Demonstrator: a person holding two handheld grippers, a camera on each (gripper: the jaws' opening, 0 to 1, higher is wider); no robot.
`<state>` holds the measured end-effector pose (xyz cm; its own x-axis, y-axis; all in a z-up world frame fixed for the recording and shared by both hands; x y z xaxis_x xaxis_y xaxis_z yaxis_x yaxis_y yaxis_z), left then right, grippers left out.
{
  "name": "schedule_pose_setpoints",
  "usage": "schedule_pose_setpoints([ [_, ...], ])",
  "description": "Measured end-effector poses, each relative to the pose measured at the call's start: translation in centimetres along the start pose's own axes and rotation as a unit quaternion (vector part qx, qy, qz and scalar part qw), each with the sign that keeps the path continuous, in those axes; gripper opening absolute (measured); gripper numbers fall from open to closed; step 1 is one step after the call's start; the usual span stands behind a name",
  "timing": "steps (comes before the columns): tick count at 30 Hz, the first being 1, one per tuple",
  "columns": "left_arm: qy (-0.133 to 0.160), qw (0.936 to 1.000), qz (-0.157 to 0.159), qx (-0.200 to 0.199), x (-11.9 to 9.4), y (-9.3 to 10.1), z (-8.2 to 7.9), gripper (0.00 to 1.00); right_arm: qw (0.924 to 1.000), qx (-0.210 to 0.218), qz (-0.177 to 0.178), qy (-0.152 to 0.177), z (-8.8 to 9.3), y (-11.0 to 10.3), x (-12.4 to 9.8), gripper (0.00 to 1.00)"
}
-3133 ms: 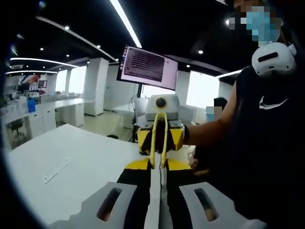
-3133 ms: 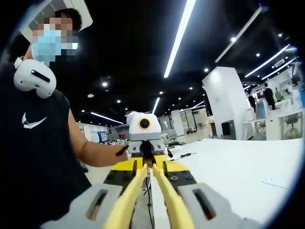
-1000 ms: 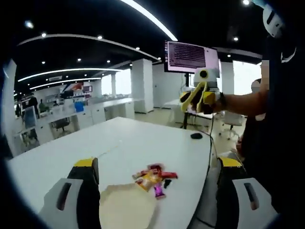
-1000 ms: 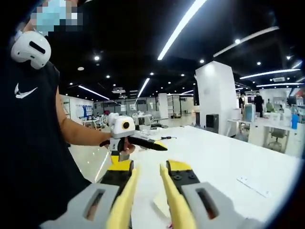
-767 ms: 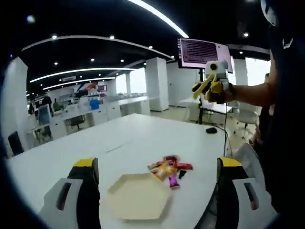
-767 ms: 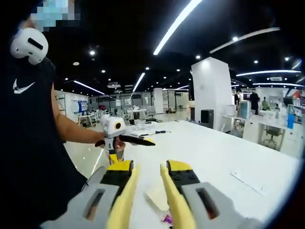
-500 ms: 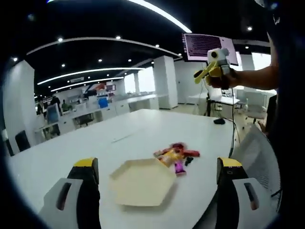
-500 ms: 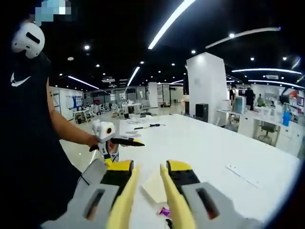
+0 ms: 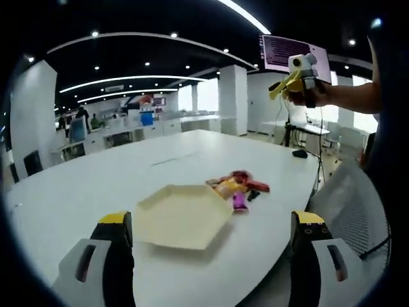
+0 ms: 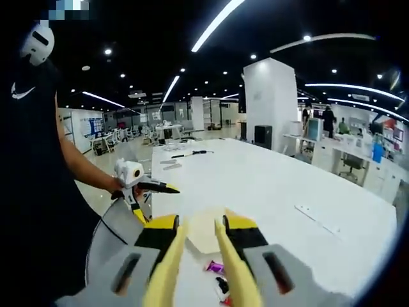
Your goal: Place the target food into the container with the food tongs after gripping and lifting it, then release it inside without dropping or visibly crushing the food.
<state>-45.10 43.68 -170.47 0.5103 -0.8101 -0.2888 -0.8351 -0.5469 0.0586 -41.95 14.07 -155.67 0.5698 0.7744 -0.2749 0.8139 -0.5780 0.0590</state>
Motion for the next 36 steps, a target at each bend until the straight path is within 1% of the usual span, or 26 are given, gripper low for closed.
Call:
schedule_pose_setpoints([
  [4, 0.003, 0.9998, -0.019, -0.003, 0.1, -0.5, 0.1, 1.0, 1.0, 0.001, 0.002, -0.004, 0.1, 0.2, 0.0, 0.27],
  [8, 0.002, 0.9997, -0.025, -0.002, 0.2, -0.9, 0.3, 1.0, 1.0, 0.0, 0.0, -0.005, 0.2, 0.2, 0.1, 0.27],
  [11, -0.004, 0.9997, -0.024, -0.004, 0.3, -1.1, 0.4, 1.0, 1.0, -0.002, 0.0, -0.008, 0.4, 0.3, 0.2, 0.27],
  [17, -0.005, 0.9998, -0.019, 0.006, 0.8, -1.4, -0.3, 1.0, 0.9998, -0.004, 0.007, -0.018, 1.1, 0.8, 0.3, 0.27],
  [19, -0.007, 0.9998, -0.018, 0.01, 1.1, -1.4, -0.1, 0.99, 0.9998, -0.001, 0.009, -0.02, 1.3, 0.9, 0.3, 0.27],
  [23, -0.014, 0.9997, -0.021, 0.006, 1.5, -1.3, 0.5, 0.99, 0.9996, 0.001, 0.012, -0.024, 1.5, 0.9, 0.3, 0.27],
  [25, -0.028, 0.9992, -0.027, 0.013, 1.5, -1.4, 0.9, 0.99, 0.9996, 0.001, 0.014, -0.026, 1.7, 0.9, 0.3, 0.27],
  [28, -0.028, 0.9992, -0.026, 0.012, 1.5, -1.6, 1.0, 0.99, 0.9995, 0.004, 0.015, -0.027, 1.9, 1.1, 0.4, 0.27],
  [32, -0.027, 0.9994, -0.019, 0.014, 1.5, -1.2, 0.9, 0.99, 0.9994, 0.0, 0.021, -0.029, 2.0, 1.1, 0.5, 0.27],
  [36, -0.028, 0.9994, -0.016, 0.013, 1.6, -1.1, 1.0, 0.99, 0.999, -0.002, 0.028, -0.034, 2.5, 1.3, 0.7, 0.27],
])
Point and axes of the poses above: the point that each gripper's makers call its tool centre point, and the gripper's own axes: x roughly forward along the fingers, y roughly to its right, z roughly out of its underside, the point moved 5 cm from there along -x, roughly backward along the fingers, and after that the axes turned 14 degrees about z, right-handed, at the moved point
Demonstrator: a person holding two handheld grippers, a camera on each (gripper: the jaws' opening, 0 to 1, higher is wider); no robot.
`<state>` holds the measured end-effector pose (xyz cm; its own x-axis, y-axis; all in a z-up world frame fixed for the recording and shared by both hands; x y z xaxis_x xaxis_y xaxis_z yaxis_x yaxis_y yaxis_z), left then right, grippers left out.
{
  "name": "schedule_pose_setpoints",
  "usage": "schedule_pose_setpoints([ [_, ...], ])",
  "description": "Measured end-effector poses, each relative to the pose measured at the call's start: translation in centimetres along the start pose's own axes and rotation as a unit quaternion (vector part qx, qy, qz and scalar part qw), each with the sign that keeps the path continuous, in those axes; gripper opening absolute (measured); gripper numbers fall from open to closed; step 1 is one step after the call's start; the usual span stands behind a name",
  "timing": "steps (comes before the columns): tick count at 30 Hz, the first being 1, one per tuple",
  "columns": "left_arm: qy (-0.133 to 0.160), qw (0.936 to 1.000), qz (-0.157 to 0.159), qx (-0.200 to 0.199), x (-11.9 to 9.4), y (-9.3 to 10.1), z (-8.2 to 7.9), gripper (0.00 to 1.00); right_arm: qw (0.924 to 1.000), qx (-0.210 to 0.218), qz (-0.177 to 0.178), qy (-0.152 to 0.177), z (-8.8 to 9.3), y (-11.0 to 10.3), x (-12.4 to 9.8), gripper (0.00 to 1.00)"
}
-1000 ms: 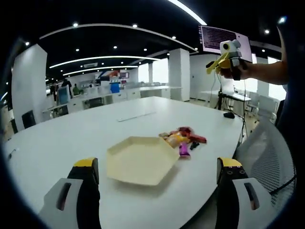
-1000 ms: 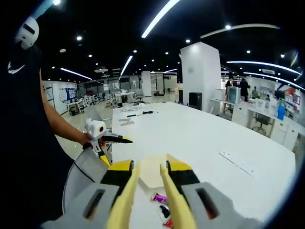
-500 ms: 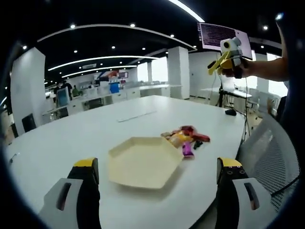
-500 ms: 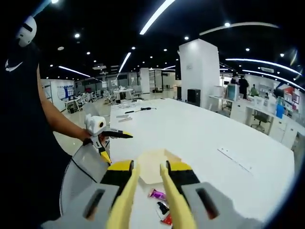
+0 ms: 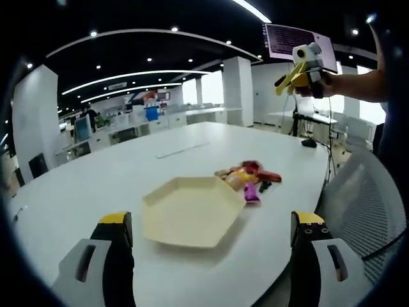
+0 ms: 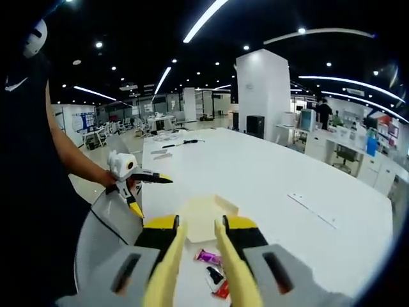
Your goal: Place the target food into the container with the food tongs after gripping and lifting it, then release it inside without dropping or visibly crushing the food.
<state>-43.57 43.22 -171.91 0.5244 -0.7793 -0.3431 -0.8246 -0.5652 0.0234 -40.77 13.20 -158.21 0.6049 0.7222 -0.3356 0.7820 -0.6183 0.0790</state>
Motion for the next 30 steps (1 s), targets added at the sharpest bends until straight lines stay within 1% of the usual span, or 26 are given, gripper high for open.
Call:
schedule_pose_setpoints([
  [9, -0.002, 1.0, 0.003, -0.002, 0.1, 0.0, 0.2, 0.99, 0.9997, 0.009, 0.021, -0.012, 1.8, 0.8, 0.0, 0.26],
  [14, -0.004, 0.9999, 0.009, -0.002, 0.2, 0.2, 0.1, 0.99, 0.9991, 0.005, 0.033, -0.028, 3.0, 0.9, 0.1, 0.27],
  [17, -0.005, 0.9999, 0.011, -0.002, 0.2, 0.2, 0.2, 0.99, 0.9983, 0.006, 0.043, -0.039, 3.9, 1.1, 0.5, 0.27],
  [22, -0.006, 0.9999, 0.01, -0.005, 0.2, 0.2, 0.3, 0.99, 0.996, 0.02, 0.068, -0.054, 5.8, 1.7, 1.3, 0.26],
  [26, -0.007, 0.9999, 0.008, -0.005, 0.1, 0.1, 0.3, 0.99, 0.9948, 0.023, 0.078, -0.061, 6.7, 1.9, 1.8, 0.26],
  [30, -0.01, 0.9999, 0.008, -0.004, 0.1, 0.0, 0.5, 0.99, 0.9935, 0.017, 0.086, -0.072, 7.8, 2.0, 2.4, 0.26],
])
Point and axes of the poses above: the point that each gripper's makers call its tool centre point, and the gripper's own axes: x roughly forward along the fingers, y roughly to its right, z roughly out of its underside, the point moved 5 cm from there along -x, roughly backward along the fingers, and after that the axes turned 14 degrees about z, right-handed, at the moved point
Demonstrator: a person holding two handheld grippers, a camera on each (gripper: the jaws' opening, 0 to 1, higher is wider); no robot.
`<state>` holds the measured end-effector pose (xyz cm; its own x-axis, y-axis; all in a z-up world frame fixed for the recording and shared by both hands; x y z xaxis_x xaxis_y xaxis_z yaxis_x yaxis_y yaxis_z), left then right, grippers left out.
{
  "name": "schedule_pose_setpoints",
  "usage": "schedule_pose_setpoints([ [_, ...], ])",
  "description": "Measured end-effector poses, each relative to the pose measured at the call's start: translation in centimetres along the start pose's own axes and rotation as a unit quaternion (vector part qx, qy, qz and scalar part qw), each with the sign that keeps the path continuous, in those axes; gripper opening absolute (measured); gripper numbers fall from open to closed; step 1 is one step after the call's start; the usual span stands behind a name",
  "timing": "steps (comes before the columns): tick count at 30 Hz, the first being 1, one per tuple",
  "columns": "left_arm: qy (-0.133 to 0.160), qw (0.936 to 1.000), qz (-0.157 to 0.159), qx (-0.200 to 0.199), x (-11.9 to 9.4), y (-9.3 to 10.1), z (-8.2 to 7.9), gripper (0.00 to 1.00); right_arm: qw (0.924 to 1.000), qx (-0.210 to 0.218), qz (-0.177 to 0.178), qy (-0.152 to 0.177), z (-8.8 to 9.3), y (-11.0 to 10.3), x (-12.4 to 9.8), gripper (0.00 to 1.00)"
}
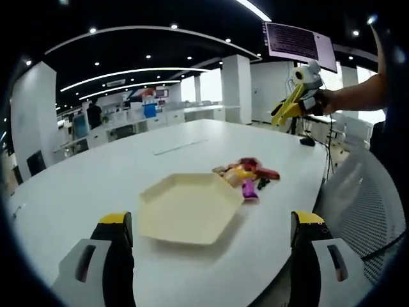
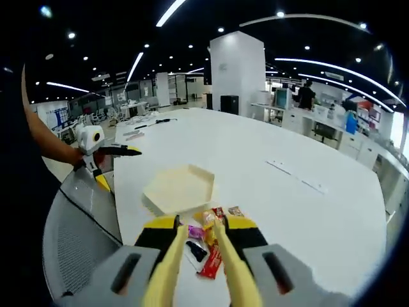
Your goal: Place the target food into the container with the food tongs after gripping and lifting it, then release it inside without dropping or visibly crushing the food.
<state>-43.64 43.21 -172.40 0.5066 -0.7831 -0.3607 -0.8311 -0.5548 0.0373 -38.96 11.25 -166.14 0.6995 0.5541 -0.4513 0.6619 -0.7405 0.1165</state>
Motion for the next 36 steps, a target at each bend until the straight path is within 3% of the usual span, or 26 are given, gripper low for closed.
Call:
schedule_pose_setpoints([
  [15, -0.011, 0.9999, 0.0, -0.007, -0.1, -0.2, 0.6, 0.99, 0.9989, 0.019, 0.027, -0.032, 4.4, 0.4, 3.1, 0.27],
  [26, -0.032, 0.9994, 0.004, 0.009, 0.2, 0.0, 1.0, 0.99, 0.9953, 0.033, 0.059, -0.069, 8.0, 0.4, 5.3, 0.27],
  [36, -0.036, 0.9993, 0.0, 0.006, 0.2, -0.1, 1.1, 0.99, 0.9925, 0.051, 0.064, -0.092, 9.4, 0.7, 6.0, 0.27],
])
Point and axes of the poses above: the point that each gripper's makers call its tool centre point, and the gripper's own axes: x roughly forward along the fingers, y roughly to its right, z roughly out of its underside, the point moved 5 cm from there along -x, roughly backward along the fingers, and after that the axes turned 14 degrees about z, right-handed, at the moved point
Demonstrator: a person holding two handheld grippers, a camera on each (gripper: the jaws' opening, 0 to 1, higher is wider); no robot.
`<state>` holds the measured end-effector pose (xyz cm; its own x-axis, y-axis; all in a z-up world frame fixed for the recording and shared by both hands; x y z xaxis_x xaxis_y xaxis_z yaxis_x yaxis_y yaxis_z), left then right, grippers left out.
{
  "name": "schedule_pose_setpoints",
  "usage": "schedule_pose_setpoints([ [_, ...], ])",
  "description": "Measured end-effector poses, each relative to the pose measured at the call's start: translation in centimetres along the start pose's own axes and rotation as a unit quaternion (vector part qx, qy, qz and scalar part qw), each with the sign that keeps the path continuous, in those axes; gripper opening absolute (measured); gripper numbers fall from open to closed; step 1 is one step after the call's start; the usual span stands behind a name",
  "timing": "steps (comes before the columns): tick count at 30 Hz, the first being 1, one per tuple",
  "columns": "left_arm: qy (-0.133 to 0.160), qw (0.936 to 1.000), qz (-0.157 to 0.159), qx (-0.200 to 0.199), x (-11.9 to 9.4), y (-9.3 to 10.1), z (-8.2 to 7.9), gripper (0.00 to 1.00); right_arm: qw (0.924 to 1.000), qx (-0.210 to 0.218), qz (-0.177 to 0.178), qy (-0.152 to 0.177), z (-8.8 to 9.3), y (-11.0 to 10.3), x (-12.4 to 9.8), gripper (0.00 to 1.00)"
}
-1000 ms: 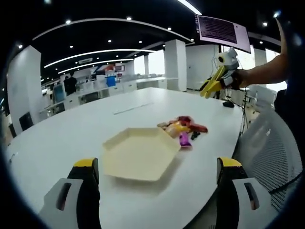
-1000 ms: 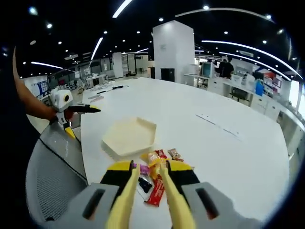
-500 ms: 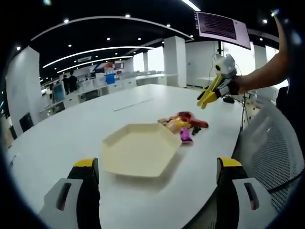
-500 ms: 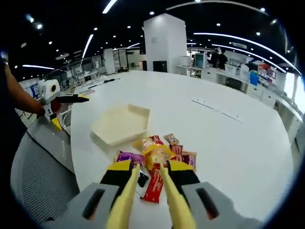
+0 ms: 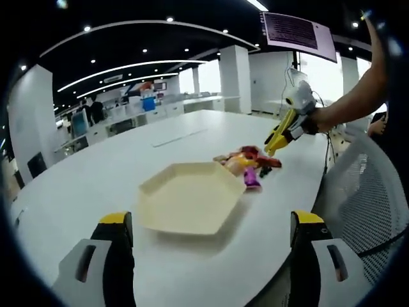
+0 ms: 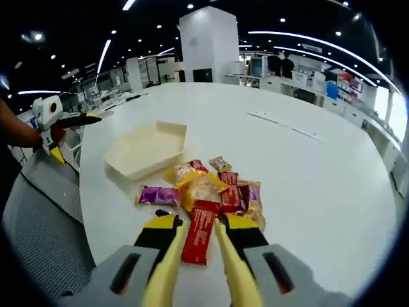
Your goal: Place the target food into the container with the food tongs after gripping and lifting it, then release it inside without dropping or visibly crushing the food.
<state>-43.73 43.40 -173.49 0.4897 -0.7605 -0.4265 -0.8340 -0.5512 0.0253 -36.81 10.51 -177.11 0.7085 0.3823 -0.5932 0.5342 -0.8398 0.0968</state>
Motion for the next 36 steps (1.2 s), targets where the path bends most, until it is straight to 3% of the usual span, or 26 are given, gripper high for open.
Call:
schedule_pose_setpoints([
  [11, -0.003, 1.0, -0.001, -0.001, 0.0, 0.0, 0.1, 0.97, 0.9998, 0.005, 0.002, -0.018, 1.3, -0.7, 1.0, 0.27],
  [15, -0.006, 1.0, -0.003, 0.0, 0.0, -0.1, 0.1, 0.97, 0.9994, -0.015, 0.009, -0.03, 1.9, -0.9, 1.6, 0.26],
  [28, -0.007, 1.0, 0.003, 0.0, 0.1, 0.1, 0.2, 0.97, 0.9985, -0.003, 0.005, -0.055, 1.8, -0.5, 0.9, 0.24],
  [31, -0.004, 1.0, 0.005, 0.0, 0.1, 0.1, 0.1, 0.97, 0.9975, -0.024, 0.01, -0.065, 2.2, -0.3, 0.7, 0.24],
  [36, -0.002, 1.0, 0.008, -0.002, 0.1, 0.2, 0.1, 0.97, 0.9977, -0.02, 0.005, -0.065, 2.2, 0.1, 0.8, 0.24],
])
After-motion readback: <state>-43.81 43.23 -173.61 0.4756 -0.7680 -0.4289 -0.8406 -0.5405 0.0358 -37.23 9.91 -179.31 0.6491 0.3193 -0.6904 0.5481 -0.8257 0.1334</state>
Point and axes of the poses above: the point that each gripper's makers call its tool centre point, and the gripper's own axes: x roughly forward along the fingers, y roughly to its right, z roughly out of its underside, the point moved 5 cm from there along -x, roughly backward along the fingers, and after that the axes turned 14 degrees about z, right-handed, at the moved point
